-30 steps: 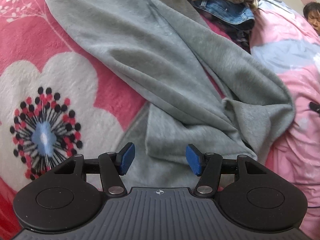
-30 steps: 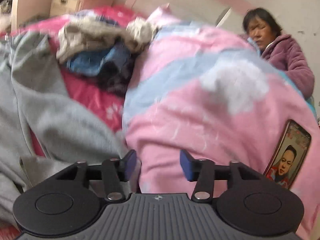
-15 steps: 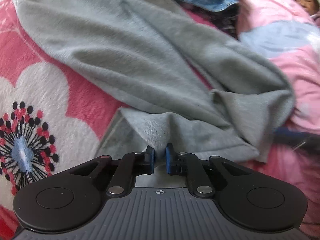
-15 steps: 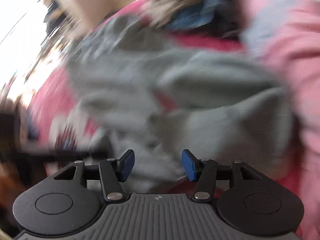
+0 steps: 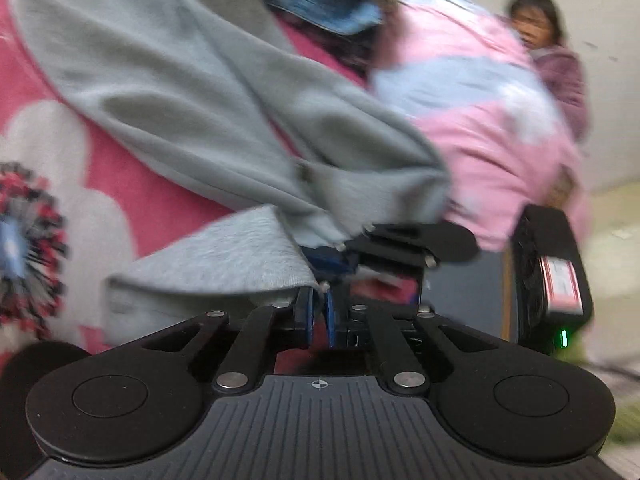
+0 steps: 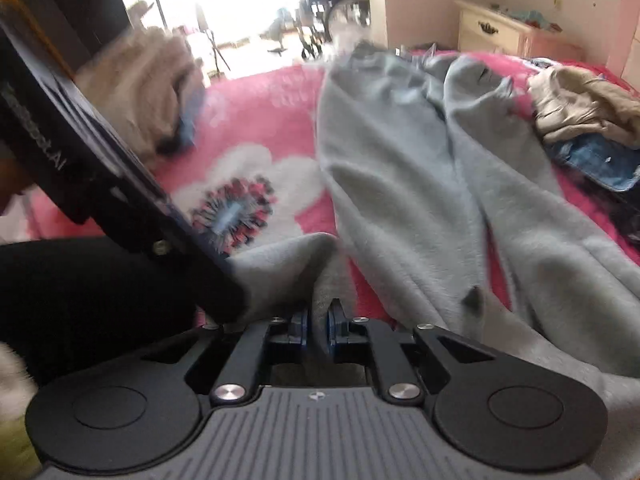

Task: Fold clothes
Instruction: 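Lay the sweatpants leg down with the right gripper and smooth the waistband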

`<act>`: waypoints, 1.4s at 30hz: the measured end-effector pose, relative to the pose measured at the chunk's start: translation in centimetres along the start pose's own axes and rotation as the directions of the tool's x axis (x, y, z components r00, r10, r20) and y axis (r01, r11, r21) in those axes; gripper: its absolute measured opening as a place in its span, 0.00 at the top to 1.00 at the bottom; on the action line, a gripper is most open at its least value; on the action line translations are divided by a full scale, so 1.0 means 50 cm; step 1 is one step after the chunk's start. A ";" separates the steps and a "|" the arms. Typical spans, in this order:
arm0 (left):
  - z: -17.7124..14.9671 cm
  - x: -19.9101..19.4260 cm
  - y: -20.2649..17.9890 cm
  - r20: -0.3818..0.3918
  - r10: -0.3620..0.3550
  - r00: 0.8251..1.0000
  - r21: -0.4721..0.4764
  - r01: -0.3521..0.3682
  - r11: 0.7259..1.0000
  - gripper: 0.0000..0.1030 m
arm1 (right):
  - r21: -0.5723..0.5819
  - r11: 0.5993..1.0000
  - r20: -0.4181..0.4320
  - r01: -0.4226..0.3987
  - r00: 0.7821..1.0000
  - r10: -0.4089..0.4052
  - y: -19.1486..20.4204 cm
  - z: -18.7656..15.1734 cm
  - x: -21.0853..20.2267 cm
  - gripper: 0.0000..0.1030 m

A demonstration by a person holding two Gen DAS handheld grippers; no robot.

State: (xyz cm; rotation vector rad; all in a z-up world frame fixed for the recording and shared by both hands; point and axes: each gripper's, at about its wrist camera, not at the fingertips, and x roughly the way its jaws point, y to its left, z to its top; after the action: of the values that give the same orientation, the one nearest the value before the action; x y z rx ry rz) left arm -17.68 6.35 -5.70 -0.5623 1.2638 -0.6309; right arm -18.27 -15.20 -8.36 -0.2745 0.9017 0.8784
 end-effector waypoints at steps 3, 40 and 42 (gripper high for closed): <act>-0.001 -0.027 -0.004 0.005 -0.050 0.999 0.039 0.050 0.998 0.74 | -0.014 0.999 -0.050 0.035 0.998 -0.036 -0.020 -0.017 -0.096 0.91; 0.436 -0.099 0.407 0.386 0.712 0.587 -0.469 -0.539 0.699 0.41 | -0.024 1.000 -0.092 -0.005 0.996 0.003 -0.028 0.266 0.313 0.30; 0.494 -0.112 0.450 0.389 0.724 0.569 -0.470 -0.553 0.688 0.38 | -0.069 0.998 -0.105 0.015 0.994 -0.022 -0.010 0.280 0.362 0.30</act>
State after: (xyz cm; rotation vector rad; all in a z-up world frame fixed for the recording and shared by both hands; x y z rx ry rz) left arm 8.17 27.24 -12.25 -0.4259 0.8998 0.3646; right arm -4.31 2.06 -13.88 -0.3906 0.9669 0.8844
